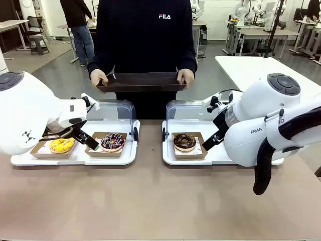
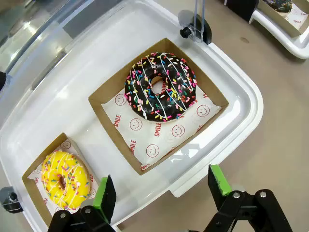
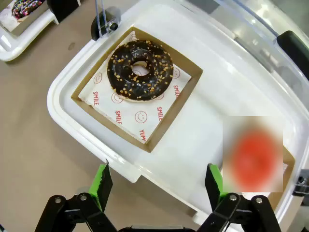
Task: Provide the desired donut to the person.
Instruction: Pick up and lift the Paper togo box containing the Donut pointed at by the person.
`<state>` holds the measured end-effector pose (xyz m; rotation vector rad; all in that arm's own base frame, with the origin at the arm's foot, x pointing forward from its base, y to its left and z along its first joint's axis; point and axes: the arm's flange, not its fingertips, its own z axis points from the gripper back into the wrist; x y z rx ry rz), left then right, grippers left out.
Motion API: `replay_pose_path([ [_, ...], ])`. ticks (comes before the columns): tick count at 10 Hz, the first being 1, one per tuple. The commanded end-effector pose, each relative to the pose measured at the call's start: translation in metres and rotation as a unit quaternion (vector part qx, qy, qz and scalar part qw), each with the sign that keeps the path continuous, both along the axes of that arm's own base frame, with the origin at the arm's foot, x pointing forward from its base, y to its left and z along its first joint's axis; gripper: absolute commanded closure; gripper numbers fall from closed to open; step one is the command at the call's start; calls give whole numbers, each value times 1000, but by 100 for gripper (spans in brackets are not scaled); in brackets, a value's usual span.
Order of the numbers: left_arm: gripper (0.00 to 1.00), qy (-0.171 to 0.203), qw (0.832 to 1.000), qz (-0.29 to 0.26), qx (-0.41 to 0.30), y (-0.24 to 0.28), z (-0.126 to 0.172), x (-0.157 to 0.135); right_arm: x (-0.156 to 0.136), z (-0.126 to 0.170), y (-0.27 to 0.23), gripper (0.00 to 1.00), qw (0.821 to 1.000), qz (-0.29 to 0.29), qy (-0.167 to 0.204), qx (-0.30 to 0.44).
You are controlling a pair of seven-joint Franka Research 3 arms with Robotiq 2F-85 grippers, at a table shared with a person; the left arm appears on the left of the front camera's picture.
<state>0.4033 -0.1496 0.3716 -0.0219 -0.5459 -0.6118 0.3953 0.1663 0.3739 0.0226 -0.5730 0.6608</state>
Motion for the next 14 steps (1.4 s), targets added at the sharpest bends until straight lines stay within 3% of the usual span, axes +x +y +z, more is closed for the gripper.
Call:
replay_pose_path([
  [1, 0, 0, 1000, 0, 0, 0, 0, 0, 0, 0, 0, 0, 1000, 0, 0, 0],
  [14, 0, 0, 1000, 0, 0, 0, 0, 0, 0, 0, 0, 0, 1000, 0, 0, 0],
])
